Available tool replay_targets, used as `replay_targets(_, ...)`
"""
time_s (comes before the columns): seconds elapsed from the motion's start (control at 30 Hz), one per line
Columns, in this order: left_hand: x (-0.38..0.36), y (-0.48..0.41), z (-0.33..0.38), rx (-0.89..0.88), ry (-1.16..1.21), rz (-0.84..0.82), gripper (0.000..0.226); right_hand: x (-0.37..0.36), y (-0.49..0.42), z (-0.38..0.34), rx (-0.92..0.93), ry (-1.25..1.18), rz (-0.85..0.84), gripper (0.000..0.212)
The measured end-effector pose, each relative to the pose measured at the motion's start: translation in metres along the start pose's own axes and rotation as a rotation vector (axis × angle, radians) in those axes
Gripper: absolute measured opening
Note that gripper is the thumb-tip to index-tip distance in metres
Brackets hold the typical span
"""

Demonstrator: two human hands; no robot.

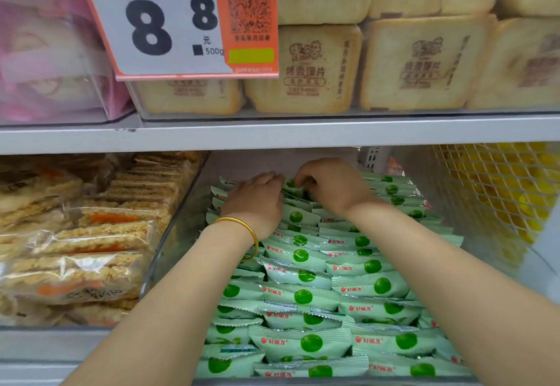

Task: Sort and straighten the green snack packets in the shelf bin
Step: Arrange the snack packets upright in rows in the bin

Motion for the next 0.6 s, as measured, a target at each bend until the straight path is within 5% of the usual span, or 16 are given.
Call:
replay_targets(0.2, 0.018, 0.004, 0.003, -0.061, 0.124, 0.203, 0.042, 0.017, 0.007, 0.018, -0.089, -0.152, 0.197, 0.021)
replay_targets(0.6, 0.013, -0.007, 0.001, -0.027, 0.216, 0.325, 0.012, 0.006, 0.015, 0.029, -0.171, -0.088, 0.137, 0.015)
Point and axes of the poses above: each hand's wrist, its own y-axis away from the middle knuckle, its own x-axis out of the back of the hand, z = x × y, the point moved 7 cm from there along -y, towards the middle knuckle, and after that the axes turned 3 degrees about z, right-handed, at the moved point
